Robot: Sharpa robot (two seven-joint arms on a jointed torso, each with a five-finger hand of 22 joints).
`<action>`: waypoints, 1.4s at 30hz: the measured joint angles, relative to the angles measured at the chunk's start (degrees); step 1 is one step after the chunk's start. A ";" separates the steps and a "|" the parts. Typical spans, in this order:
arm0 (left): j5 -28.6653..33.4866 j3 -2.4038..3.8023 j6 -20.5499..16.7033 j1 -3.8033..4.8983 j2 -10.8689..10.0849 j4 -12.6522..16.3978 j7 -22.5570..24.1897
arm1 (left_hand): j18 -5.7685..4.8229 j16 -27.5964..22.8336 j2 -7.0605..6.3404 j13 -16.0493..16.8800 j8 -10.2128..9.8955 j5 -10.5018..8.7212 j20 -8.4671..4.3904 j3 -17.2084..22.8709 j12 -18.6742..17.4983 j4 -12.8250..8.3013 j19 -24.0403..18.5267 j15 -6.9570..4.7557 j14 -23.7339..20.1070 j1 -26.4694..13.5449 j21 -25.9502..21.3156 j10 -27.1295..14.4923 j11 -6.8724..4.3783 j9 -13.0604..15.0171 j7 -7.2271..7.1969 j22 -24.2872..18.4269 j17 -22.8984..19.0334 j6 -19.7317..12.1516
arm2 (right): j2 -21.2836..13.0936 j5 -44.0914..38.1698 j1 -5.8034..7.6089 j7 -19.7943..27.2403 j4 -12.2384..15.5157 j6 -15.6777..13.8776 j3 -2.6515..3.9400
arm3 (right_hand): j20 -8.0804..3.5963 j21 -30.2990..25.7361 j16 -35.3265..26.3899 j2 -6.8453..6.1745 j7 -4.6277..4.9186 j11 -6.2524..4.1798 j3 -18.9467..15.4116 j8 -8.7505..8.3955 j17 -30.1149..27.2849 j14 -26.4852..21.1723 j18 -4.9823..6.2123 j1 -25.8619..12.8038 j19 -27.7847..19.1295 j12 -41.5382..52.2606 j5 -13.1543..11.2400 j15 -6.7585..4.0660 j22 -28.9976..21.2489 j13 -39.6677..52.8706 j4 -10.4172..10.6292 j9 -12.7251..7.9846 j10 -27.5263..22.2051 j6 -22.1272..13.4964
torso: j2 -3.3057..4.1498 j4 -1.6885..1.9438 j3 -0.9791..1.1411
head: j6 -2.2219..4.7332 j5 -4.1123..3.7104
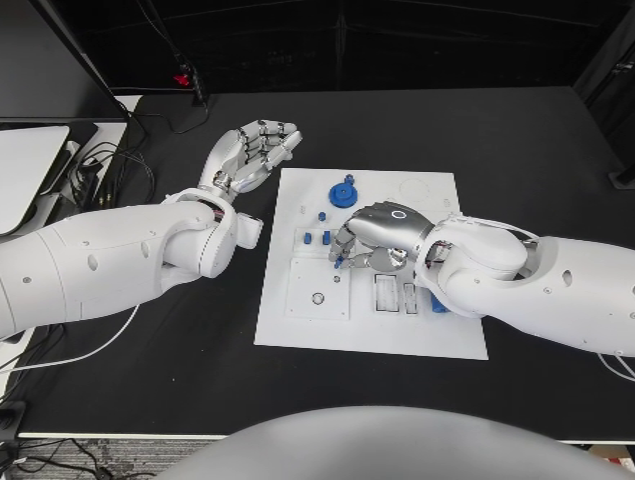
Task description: Assemble the parts on the task board
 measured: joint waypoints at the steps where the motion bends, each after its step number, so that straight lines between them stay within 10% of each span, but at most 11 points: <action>1: 0.00 0.00 0.00 0.00 0.00 -0.01 0.00 | 0.00 0.00 0.00 0.00 0.00 0.00 0.00 0.00 0.00 0.00 0.00 0.00 0.00 0.00 0.00 0.00 0.00 0.00 0.00 0.00 0.00 0.00 | 0.05 -0.07 -0.01 0.00 -0.03 0.18 0.00 | 0.00 0.00 0.00 0.01 0.13 0.00 0.00 0.00 0.00 0.00 0.00 -0.01 0.00 0.00 0.00 0.00 0.00 0.00 0.00 0.00 0.00 -0.13 | 0.00 0.00 0.00 | -0.02 -0.01; 42: 0.01 0.00 0.03 -0.01 -0.01 -0.11 0.00 | 0.00 0.44 -0.02 -0.09 0.00 0.21 0.00 -0.32 -0.01 -0.02 0.00 0.00 0.00 0.01 0.00 0.00 0.00 -0.05 0.00 -0.05 -0.18 0.00 | 1.70 -1.05 -0.79 -0.90 -1.20 5.37 -0.07 | 0.00 -0.58 0.00 0.22 0.34 0.00 0.57 -0.65 0.01 0.00 0.00 -0.26 0.00 -0.48 0.07 0.00 0.00 0.00 -0.02 -0.07 0.00 -0.47 | -0.05 -0.01 0.02 | -0.20 -0.66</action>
